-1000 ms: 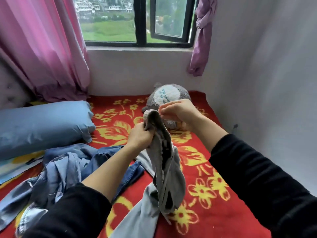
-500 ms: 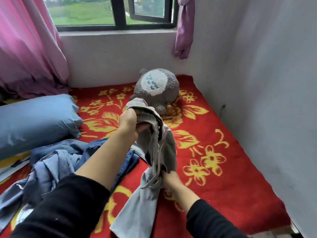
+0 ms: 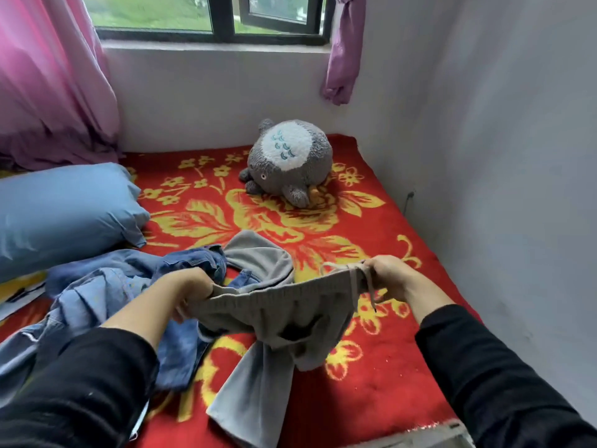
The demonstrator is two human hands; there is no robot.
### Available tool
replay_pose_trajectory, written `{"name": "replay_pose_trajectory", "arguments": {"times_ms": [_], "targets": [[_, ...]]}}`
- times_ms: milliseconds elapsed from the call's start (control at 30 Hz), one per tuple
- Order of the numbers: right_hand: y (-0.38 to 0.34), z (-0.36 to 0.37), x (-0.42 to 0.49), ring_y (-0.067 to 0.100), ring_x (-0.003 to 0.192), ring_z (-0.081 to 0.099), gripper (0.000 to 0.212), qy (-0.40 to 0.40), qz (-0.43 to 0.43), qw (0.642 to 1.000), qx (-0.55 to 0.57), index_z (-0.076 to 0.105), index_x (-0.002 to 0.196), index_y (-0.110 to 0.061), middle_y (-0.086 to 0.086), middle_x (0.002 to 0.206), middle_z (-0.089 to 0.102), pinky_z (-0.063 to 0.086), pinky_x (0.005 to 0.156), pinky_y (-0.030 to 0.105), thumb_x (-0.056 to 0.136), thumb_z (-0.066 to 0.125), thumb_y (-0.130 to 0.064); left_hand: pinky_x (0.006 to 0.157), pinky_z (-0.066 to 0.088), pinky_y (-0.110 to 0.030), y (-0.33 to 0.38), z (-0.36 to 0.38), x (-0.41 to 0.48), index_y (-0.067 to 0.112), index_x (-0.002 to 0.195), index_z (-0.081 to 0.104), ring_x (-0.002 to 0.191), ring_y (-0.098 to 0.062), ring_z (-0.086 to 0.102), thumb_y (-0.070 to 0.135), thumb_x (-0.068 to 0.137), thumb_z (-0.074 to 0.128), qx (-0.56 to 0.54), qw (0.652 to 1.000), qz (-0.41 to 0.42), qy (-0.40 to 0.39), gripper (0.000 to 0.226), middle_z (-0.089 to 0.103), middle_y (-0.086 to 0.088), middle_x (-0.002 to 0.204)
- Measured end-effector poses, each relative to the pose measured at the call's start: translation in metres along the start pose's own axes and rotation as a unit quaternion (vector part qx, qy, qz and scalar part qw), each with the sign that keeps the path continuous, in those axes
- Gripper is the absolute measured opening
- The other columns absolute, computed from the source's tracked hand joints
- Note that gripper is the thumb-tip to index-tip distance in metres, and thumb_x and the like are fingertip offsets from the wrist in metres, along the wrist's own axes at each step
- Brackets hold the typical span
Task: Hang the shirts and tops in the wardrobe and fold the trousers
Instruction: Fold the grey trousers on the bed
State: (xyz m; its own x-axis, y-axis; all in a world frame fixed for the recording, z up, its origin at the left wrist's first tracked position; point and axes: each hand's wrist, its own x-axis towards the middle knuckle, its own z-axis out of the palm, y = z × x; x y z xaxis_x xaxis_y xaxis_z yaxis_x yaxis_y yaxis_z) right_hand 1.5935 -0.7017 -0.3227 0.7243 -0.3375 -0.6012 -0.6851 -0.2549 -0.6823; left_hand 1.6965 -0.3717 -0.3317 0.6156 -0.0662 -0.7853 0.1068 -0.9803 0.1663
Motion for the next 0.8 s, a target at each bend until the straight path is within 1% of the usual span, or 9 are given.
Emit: {"name": "replay_pose_trajectory", "arguments": {"times_ms": [100, 200, 333, 433, 500, 600, 667, 733, 800], "targets": [[-0.011, 0.002, -0.005, 0.020, 0.053, 0.052, 0.024, 0.014, -0.047, 0.979, 0.196, 0.061, 0.076, -0.010, 0.010, 0.067, 0.055, 0.046, 0.057, 0.030, 0.089, 0.040, -0.006, 0.048, 0.056, -0.031, -0.001, 0.019, 0.000, 0.002, 0.116, 0.061, 0.071, -0.028, 0.068, -0.001, 0.083, 0.040, 0.028, 0.999, 0.010, -0.035, 0.039, 0.066, -0.020, 0.096], [-0.037, -0.001, -0.015, 0.020, 0.054, 0.051, 0.019, 0.025, -0.090, 0.951, 0.295, 0.057, 0.078, -0.006, 0.013, 0.072, 0.052, 0.046, 0.049, 0.025, 0.086, 0.040, -0.007, 0.059, 0.057, -0.028, 0.017, 0.032, -0.015, 0.011, 0.099, 0.068, 0.096, -0.029, 0.069, 0.011, 0.089, 0.060, 0.020, 0.992, 0.031, -0.123, 0.013, 0.068, -0.011, 0.096], [-0.078, -0.011, -0.047, 0.021, 0.053, 0.057, 0.014, -0.055, -0.138, 0.940, 0.306, 0.052, 0.070, -0.004, 0.014, 0.065, 0.053, 0.051, 0.053, 0.024, 0.079, 0.041, -0.006, 0.059, 0.056, -0.030, 0.048, 0.052, -0.022, 0.007, 0.089, 0.060, 0.072, -0.028, 0.069, 0.037, 0.090, 0.060, -0.069, 0.977, 0.049, -0.198, 0.030, 0.069, -0.009, 0.091], [-0.101, -0.020, -0.069, 0.027, 0.066, 0.057, 0.009, -0.090, -0.183, 0.938, 0.281, 0.053, 0.070, 0.000, 0.016, 0.073, 0.053, 0.050, 0.069, 0.032, 0.062, 0.051, -0.005, 0.056, 0.056, -0.031, 0.069, 0.071, -0.024, 0.003, 0.090, 0.056, 0.060, -0.028, 0.066, 0.031, 0.089, 0.059, -0.102, 0.983, 0.086, -0.124, 0.028, 0.068, -0.012, 0.082], [-0.112, -0.027, -0.080, 0.029, 0.070, 0.055, 0.011, -0.075, -0.200, 0.941, 0.263, 0.056, 0.071, 0.003, 0.019, 0.076, 0.055, 0.049, 0.072, 0.034, 0.064, 0.049, -0.002, 0.052, 0.056, -0.032, 0.079, 0.078, -0.026, -0.003, 0.096, 0.058, 0.055, -0.030, 0.066, 0.024, 0.085, 0.059, -0.120, 0.984, 0.103, -0.080, 0.029, 0.067, -0.014, 0.078], [-0.119, -0.045, -0.084, 0.026, 0.061, 0.052, 0.008, 0.088, -0.221, 0.952, 0.191, 0.056, 0.063, 0.000, 0.015, 0.064, 0.055, 0.044, 0.058, 0.029, 0.068, 0.052, 0.005, 0.052, 0.056, -0.036, 0.081, 0.068, -0.032, -0.009, 0.097, 0.059, 0.055, -0.034, 0.066, 0.008, 0.083, 0.045, -0.139, 0.983, 0.111, -0.039, 0.026, 0.066, -0.018, 0.072], [-0.109, -0.071, -0.078, 0.023, 0.060, 0.046, 0.024, 0.247, -0.232, 0.940, 0.032, 0.048, 0.058, -0.011, 0.006, 0.060, 0.047, 0.035, 0.051, 0.026, 0.075, 0.054, 0.004, 0.047, 0.055, -0.035, 0.074, 0.042, -0.037, -0.011, 0.090, 0.059, 0.057, -0.037, 0.067, 0.004, 0.083, 0.038, -0.192, 0.975, 0.106, 0.040, 0.027, 0.068, -0.024, 0.074], [-0.089, -0.099, -0.072, 0.025, 0.068, 0.048, 0.020, 0.329, -0.196, 0.915, -0.132, 0.048, 0.063, -0.015, 0.007, 0.067, 0.051, 0.034, 0.058, 0.026, 0.078, 0.056, -0.004, 0.035, 0.049, -0.029, 0.070, 0.005, -0.049, -0.011, 0.091, 0.059, 0.050, -0.034, 0.066, 0.002, 0.086, 0.035, -0.289, 0.942, 0.111, 0.128, 0.028, 0.068, -0.026, 0.077], [-0.067, -0.121, -0.064, 0.030, 0.081, 0.054, 0.004, 0.359, -0.150, 0.890, -0.238, 0.055, 0.080, -0.012, 0.011, 0.088, 0.059, 0.039, 0.067, 0.029, 0.078, 0.055, -0.008, 0.030, 0.044, -0.022, 0.074, -0.032, -0.070, -0.004, 0.086, 0.056, 0.037, -0.025, 0.061, 0.003, 0.089, 0.031, -0.379, 0.896, 0.138, 0.186, 0.027, 0.066, -0.018, 0.062]]}}
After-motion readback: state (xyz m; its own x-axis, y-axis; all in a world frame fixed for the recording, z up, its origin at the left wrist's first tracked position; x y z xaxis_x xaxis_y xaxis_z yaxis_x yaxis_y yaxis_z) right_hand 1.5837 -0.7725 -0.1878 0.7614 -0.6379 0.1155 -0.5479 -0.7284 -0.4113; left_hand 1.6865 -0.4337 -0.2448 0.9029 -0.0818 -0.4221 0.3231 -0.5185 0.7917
